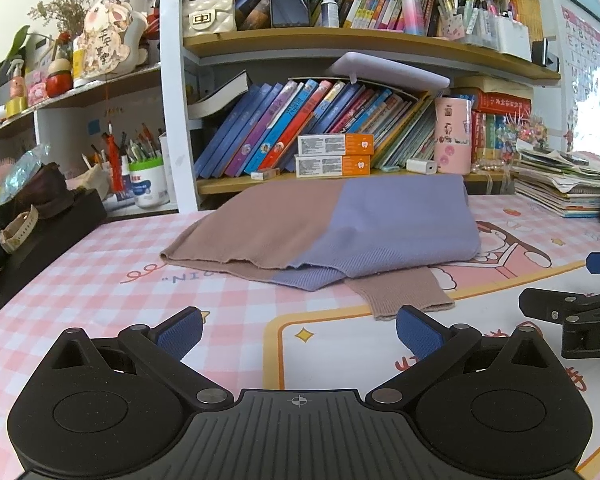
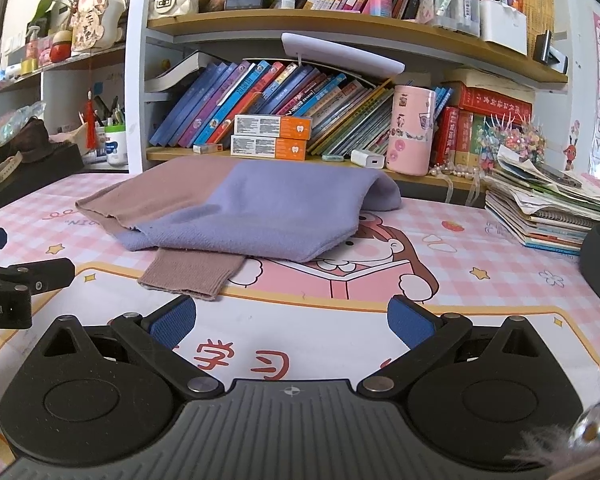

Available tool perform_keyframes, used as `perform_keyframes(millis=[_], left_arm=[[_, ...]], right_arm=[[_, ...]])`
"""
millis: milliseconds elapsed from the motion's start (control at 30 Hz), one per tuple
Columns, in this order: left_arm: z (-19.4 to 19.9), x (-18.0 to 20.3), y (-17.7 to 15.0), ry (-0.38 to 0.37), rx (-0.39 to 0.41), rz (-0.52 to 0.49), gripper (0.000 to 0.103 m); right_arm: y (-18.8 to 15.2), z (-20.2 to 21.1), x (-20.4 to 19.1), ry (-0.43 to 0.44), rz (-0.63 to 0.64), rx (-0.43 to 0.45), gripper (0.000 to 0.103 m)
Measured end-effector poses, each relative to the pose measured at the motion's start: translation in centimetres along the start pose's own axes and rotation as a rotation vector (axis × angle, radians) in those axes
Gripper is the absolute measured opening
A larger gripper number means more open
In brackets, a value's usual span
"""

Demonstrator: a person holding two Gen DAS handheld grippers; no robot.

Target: Fold clothes

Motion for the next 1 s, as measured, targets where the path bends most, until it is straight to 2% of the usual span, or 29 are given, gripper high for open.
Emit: perform_keyframes(millis=[1000], left_arm=[[0.15,0.35,0.12,-0.005,0.01,-0.02,0.103]], right_arm=[[0.09,0.1,-0.1,0.003,0.008,0.007,0.103]])
Point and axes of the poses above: each gripper's, at about its wrist camera, not at the fingertips, and z roughly against the way its jaws point, x to its right, y to its top, the point moved 7 cm from there along -z, roughly the way its jaws point, and after that the axes turned 14 degrees about x, right-handed, at the moved point
